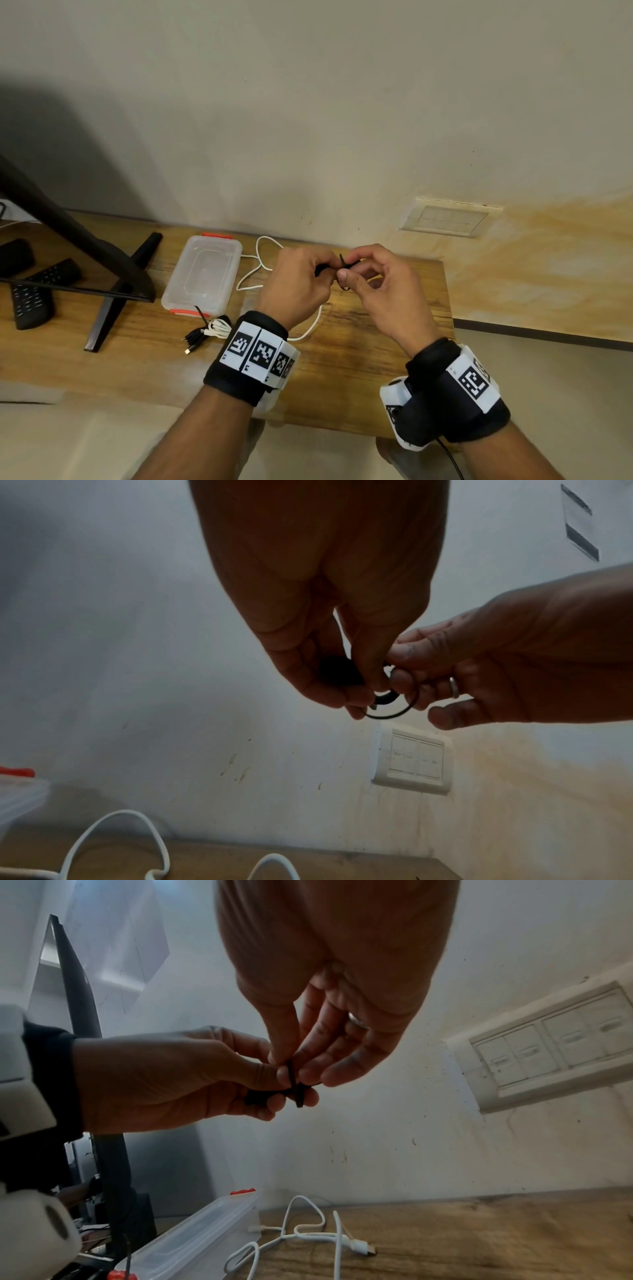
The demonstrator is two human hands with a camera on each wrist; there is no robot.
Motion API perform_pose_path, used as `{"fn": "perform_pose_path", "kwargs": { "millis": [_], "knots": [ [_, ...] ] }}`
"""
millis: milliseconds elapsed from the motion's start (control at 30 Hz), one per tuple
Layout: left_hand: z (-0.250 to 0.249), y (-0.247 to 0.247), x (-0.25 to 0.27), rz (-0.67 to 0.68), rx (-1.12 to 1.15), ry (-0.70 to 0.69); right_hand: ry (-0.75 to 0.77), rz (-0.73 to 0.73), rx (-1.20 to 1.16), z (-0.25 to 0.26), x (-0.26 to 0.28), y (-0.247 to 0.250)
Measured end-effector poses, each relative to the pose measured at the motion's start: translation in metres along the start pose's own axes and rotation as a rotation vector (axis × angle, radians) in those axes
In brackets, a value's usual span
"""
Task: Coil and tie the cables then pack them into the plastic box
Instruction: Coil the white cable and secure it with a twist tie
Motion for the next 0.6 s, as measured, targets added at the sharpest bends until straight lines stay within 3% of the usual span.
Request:
{"fn": "perform_pose_path", "kwargs": {
  "millis": [200,400,600],
  "knots": [
    [-0.001,-0.002,-0.001,0.037,-0.093,0.030,0.065,-0.011,0.119,0.001,0.001,0.000],
    [0.003,-0.004,0.000,0.076,-0.095,0.082,0.288,-0.052,0.318,0.013,0.002,-0.003],
    [0.005,0.001,-0.001,0.049,-0.077,0.130,0.371,0.043,0.346,0.024,0.008,-0.015]
  ]
}}
Point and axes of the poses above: each hand's wrist, its own x-axis away from the middle knuckle, its own y-axis out of the back of the hand, z = x × y, the point moved 8 cm from there along -x, towards the middle knuckle, and after that the axes turned 2 degrees about z, right-handed, at the moved point
